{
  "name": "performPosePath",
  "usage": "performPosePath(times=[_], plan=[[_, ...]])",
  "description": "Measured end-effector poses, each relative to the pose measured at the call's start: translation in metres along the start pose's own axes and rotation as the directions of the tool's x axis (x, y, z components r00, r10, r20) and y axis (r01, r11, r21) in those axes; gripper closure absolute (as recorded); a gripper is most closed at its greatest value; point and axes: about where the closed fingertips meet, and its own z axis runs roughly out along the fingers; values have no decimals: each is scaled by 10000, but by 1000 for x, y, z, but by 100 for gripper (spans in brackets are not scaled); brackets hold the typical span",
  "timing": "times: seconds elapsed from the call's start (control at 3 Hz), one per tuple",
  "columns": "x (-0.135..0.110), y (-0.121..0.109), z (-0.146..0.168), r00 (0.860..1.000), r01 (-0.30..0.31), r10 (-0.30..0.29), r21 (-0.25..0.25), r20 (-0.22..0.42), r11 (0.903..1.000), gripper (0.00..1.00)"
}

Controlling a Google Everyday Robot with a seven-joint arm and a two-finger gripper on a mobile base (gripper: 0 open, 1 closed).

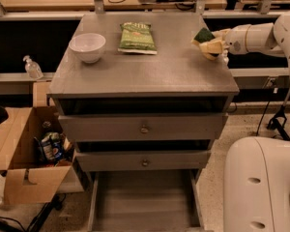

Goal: Pick sponge from bottom drawer and place on counter

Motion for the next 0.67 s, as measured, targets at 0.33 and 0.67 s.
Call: performPosePath(times=[0.33, 0.67], plan=[[1, 2, 4, 10000, -11, 11, -55, -7, 10000, 58], [1, 3, 8, 10000, -22, 22, -102, -14, 9999, 34]])
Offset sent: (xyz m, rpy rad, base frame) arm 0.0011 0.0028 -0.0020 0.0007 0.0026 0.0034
